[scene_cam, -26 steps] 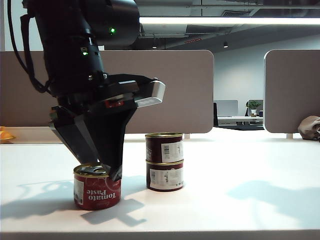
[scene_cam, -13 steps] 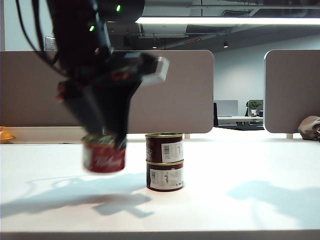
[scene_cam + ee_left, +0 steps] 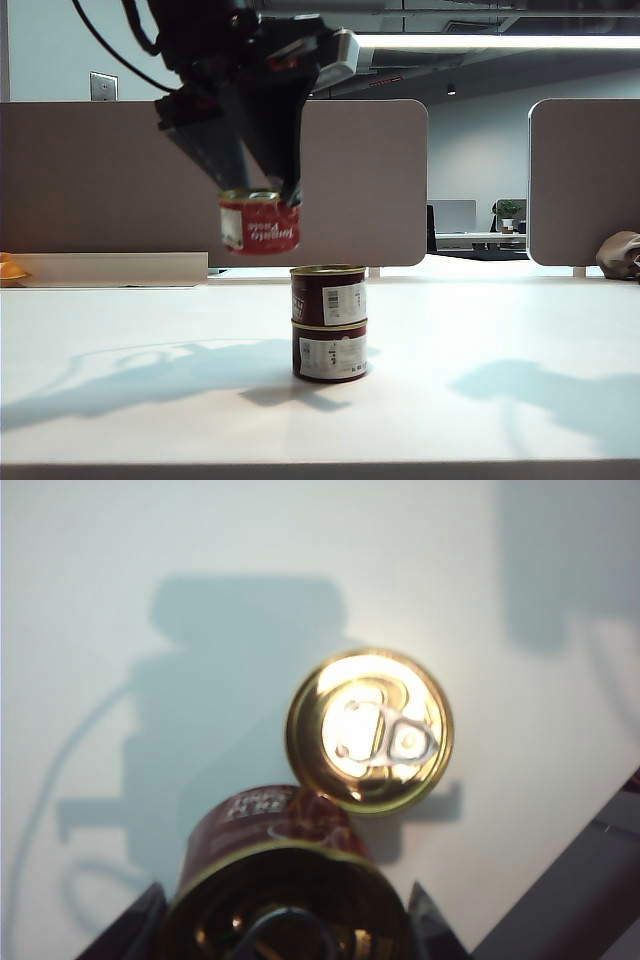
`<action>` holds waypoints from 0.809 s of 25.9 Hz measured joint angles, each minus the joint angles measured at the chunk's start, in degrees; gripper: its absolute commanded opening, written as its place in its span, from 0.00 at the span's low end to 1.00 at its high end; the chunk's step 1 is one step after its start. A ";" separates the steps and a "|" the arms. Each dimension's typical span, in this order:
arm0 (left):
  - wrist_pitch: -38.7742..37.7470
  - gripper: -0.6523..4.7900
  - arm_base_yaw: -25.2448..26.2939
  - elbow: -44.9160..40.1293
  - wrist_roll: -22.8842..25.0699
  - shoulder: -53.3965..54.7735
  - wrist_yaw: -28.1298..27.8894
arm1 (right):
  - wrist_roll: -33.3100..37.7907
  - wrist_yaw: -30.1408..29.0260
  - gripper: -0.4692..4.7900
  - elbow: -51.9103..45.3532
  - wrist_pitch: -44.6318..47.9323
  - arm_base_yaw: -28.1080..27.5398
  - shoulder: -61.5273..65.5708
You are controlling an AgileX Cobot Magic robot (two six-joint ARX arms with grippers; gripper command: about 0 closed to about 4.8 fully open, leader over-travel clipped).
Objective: Pick up the cans one by one and stack them together.
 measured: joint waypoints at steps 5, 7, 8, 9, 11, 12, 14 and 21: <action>0.66 0.40 0.00 0.81 0.15 0.00 0.00 | -0.04 0.00 0.09 0.00 0.07 0.00 0.00; 1.40 0.40 0.00 0.83 0.15 0.02 0.00 | -0.07 -0.02 0.09 0.00 0.17 0.00 0.00; 1.84 0.40 0.00 1.01 0.20 0.09 0.00 | -0.07 0.00 0.09 -0.02 0.17 0.00 0.00; 1.92 0.40 0.00 1.33 0.28 0.28 0.00 | -0.07 0.00 0.09 -0.02 0.17 0.00 0.00; 2.23 0.40 0.00 2.40 1.11 1.60 0.02 | -0.07 -0.02 0.09 0.00 0.17 0.00 0.00; 2.01 0.40 0.00 2.86 1.27 2.29 0.02 | -0.07 0.02 0.09 -0.02 0.17 -0.02 0.00; 1.44 0.40 0.00 4.26 1.40 3.98 0.07 | -0.07 0.00 0.09 -0.02 0.17 -0.02 0.00; -0.17 0.40 0.00 8.37 1.46 7.15 1.60 | -0.07 0.00 0.09 0.00 0.17 -0.02 0.00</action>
